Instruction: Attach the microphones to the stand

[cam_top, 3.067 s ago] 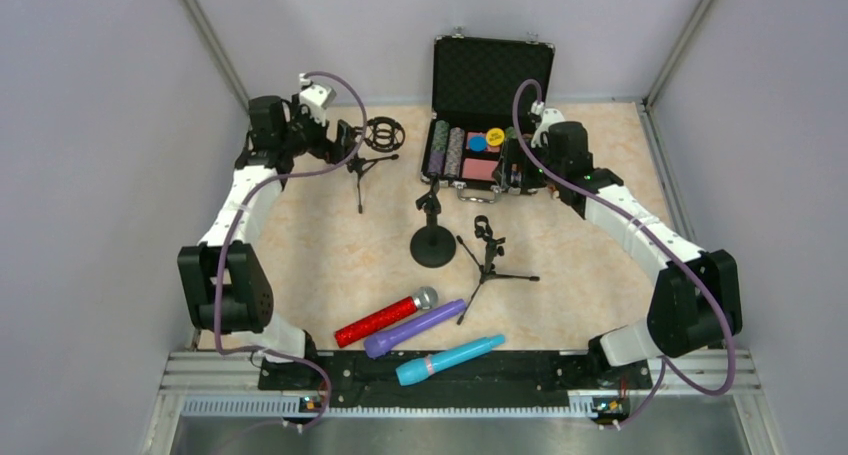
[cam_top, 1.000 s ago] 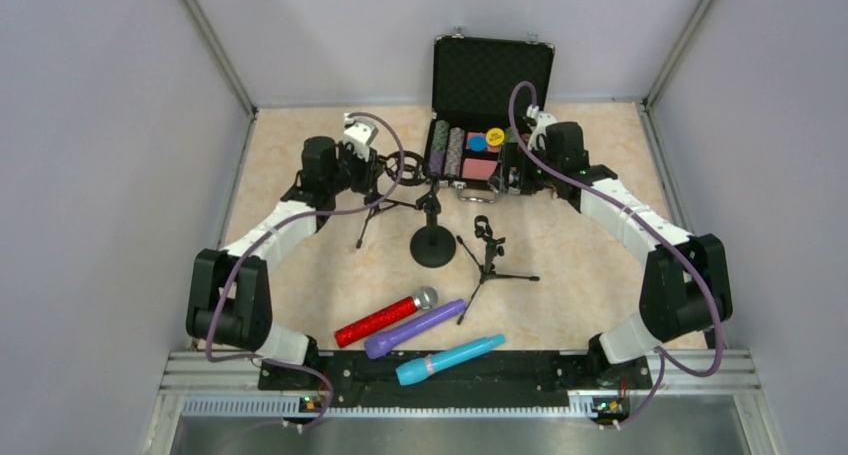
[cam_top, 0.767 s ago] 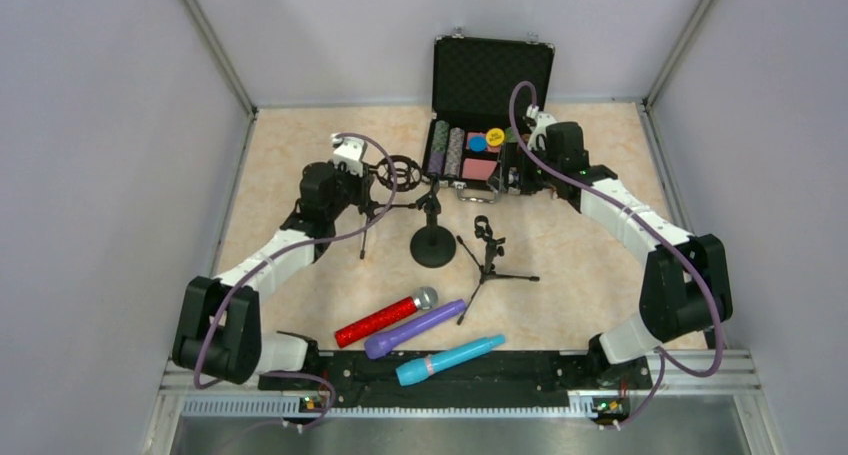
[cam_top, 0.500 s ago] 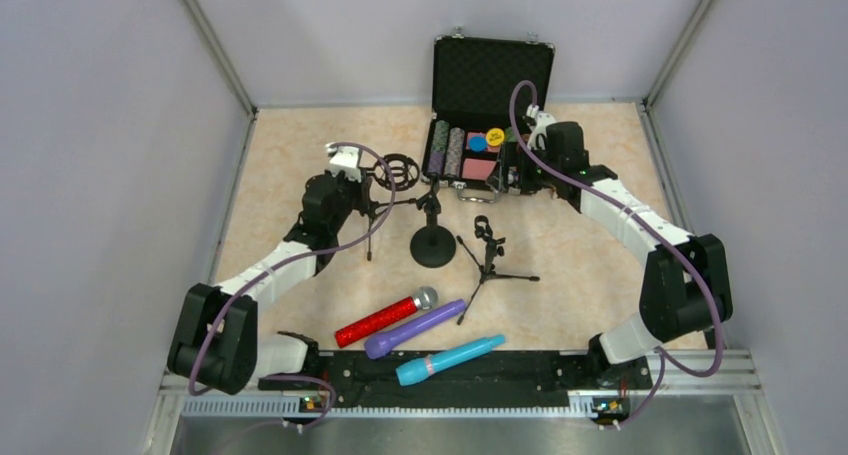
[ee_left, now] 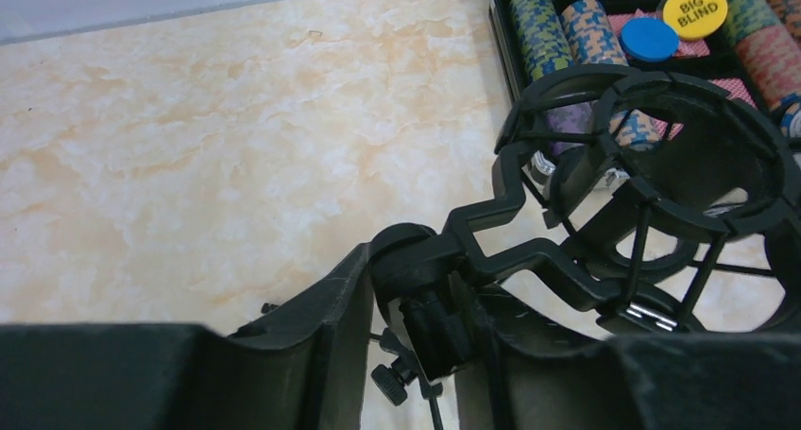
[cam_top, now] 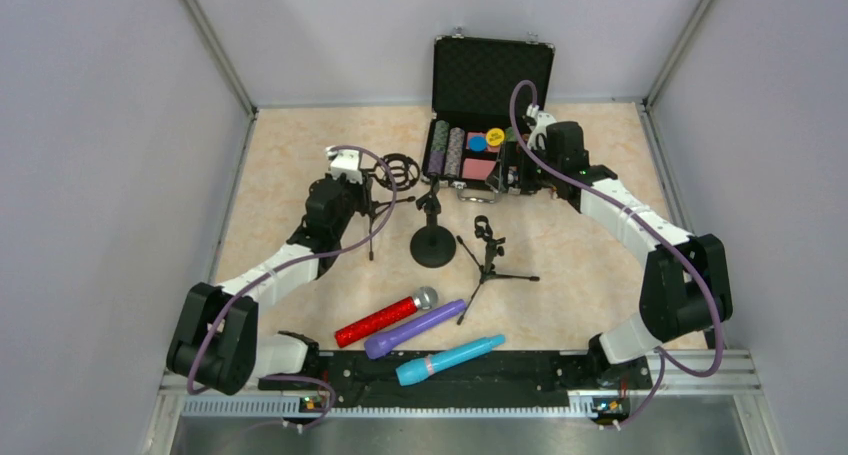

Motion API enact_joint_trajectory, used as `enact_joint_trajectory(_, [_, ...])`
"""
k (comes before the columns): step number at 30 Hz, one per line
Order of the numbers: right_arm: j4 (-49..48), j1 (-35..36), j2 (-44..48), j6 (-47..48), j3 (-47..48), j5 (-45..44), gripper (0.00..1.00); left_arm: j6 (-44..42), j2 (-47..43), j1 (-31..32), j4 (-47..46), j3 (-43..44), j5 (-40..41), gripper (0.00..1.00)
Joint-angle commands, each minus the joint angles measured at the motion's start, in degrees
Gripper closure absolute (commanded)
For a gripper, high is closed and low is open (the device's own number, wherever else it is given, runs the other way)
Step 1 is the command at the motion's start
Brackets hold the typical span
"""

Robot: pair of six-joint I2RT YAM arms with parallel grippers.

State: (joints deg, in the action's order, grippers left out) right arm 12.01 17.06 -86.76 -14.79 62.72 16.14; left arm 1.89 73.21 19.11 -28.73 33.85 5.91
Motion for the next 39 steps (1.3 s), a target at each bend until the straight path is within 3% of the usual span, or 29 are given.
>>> enact_joint_trajectory(1, [-1.87, -0.32, 1.77, -0.44, 1.00, 0.43, 0.02, 0.30, -2.66, 1.00, -3.64, -0.47, 1.78, 0.57])
enact_joint_trajectory(7, [-0.64, -0.28, 2.91, -0.39, 1.99, 0.49, 0.01, -2.59, -4.68, 2.32, -4.14, -1.43, 1.92, 0.39])
enact_joint_trajectory(15, [0.15, -0.31, 5.46, -0.57, 2.67, 1.11, 0.01, -2.85, -11.83, 2.76, 0.75, -2.92, 2.70, 0.32])
enact_joint_trajectory(18, [0.19, -0.32, 6.35, -1.09, 2.85, 1.75, 0.01, -2.19, -15.49, 2.76, 2.36, -3.70, 2.82, 0.14])
enact_joint_trajectory(22, [0.35, -0.27, 7.26, -1.98, 3.03, 2.54, 0.01, -0.45, -20.24, 2.73, 6.61, -3.06, 2.61, 0.02])
enact_joint_trajectory(27, [0.68, -0.27, 8.86, -3.42, 2.98, 4.17, 0.01, 1.78, -25.65, 2.74, 11.73, -1.69, 1.01, 0.01])
enact_joint_trajectory(31, [1.00, -0.24, 10.49, -5.30, 3.23, 6.08, 0.01, 12.39, -27.31, 2.72, 19.72, 1.42, 6.54, 0.01])
enact_joint_trajectory(39, [2.32, 0.79, 12.70, -9.58, 5.06, 9.53, 0.01, 16.61, -24.08, 2.65, 37.13, 10.41, 1.01, 0.01])
